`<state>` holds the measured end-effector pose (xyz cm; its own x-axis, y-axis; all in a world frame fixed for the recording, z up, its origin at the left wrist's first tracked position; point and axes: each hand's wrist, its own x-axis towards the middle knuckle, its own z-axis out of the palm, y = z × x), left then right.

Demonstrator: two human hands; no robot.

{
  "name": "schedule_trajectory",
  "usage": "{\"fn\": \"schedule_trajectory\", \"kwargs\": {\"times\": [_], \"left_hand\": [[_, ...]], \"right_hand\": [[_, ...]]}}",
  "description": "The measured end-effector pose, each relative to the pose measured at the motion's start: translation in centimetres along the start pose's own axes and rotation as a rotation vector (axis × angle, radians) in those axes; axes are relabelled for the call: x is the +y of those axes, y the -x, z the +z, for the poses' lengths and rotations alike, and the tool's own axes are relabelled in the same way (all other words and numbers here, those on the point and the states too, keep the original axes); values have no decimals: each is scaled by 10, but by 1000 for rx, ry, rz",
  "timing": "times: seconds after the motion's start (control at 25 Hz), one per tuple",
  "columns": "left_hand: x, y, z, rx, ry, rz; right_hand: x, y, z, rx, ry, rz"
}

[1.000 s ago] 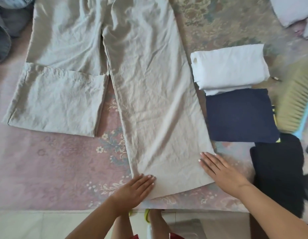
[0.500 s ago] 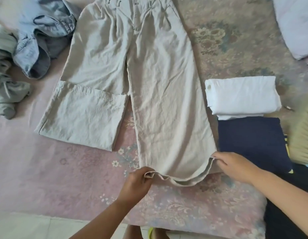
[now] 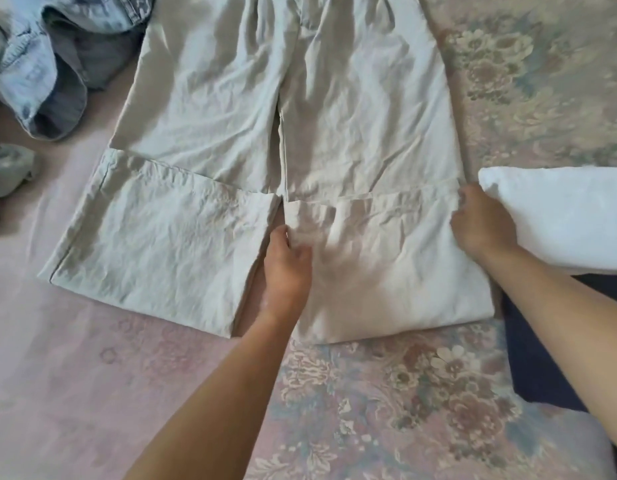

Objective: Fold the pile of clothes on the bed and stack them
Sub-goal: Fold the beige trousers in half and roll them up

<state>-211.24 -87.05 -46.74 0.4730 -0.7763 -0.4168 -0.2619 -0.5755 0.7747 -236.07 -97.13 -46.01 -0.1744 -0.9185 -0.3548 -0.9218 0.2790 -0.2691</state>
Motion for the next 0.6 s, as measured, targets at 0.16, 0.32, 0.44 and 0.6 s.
{"fn": "schedule_trajectory", "kwargs": {"times": [0.16,0.32,0.44,0.6], "left_hand": [[8,-22,3,5,-39,44],[20,-47,5,-100,-403,165],[19,-64,5,-68,-455,230],[27,-73,12,11,-567,212]], "right_hand": [[-8,-9,11,85,145,-82],[-12,-29,4,53,79,-91],[-15,-41,-7,85,158,-94],[-20,-49,-9,84,336,-111]]}}
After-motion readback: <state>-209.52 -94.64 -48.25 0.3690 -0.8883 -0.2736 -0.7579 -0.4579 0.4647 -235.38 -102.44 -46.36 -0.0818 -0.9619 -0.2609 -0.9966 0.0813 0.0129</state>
